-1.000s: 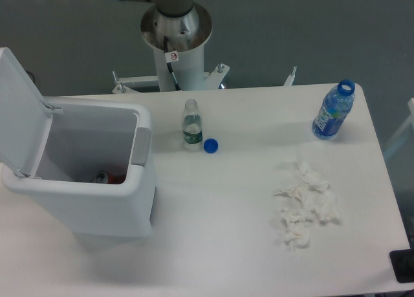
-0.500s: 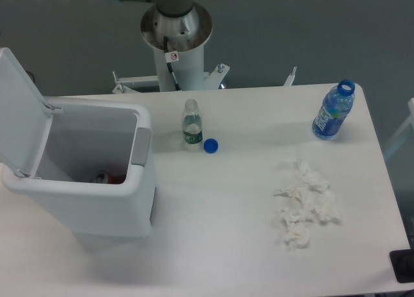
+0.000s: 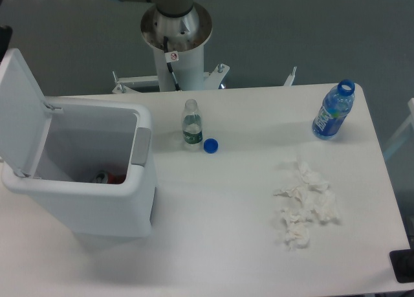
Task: Close the trash can
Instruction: 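Push the raised lid forward and down over the can opening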
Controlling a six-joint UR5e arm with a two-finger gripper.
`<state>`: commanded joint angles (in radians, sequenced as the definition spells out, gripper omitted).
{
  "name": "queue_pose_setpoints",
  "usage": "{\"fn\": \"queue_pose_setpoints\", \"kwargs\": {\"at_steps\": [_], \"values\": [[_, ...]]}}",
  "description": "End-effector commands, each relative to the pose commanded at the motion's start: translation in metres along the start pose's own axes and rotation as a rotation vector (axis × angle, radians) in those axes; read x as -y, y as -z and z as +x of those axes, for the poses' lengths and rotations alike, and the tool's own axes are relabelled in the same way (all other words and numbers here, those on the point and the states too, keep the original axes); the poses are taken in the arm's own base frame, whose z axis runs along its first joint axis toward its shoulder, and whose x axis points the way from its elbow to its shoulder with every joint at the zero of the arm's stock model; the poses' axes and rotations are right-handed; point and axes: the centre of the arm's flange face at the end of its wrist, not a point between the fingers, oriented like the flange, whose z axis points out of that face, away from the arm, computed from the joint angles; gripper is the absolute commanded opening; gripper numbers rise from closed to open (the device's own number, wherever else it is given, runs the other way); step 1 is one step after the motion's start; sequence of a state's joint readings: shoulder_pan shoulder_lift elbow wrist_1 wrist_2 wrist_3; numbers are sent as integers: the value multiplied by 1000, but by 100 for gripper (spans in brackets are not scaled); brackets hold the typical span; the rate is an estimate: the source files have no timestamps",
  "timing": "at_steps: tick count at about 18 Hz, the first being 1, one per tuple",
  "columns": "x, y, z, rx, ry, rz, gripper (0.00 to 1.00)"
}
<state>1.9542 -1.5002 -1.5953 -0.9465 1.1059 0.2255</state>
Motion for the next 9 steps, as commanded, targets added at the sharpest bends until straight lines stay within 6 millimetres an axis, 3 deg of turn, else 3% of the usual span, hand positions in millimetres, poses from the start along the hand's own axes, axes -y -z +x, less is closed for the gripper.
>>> {"fn": "queue_pose_setpoints", "kwargs": {"at_steps": [9], "values": [[-3,8,-32,153,27,-21,100]]}}
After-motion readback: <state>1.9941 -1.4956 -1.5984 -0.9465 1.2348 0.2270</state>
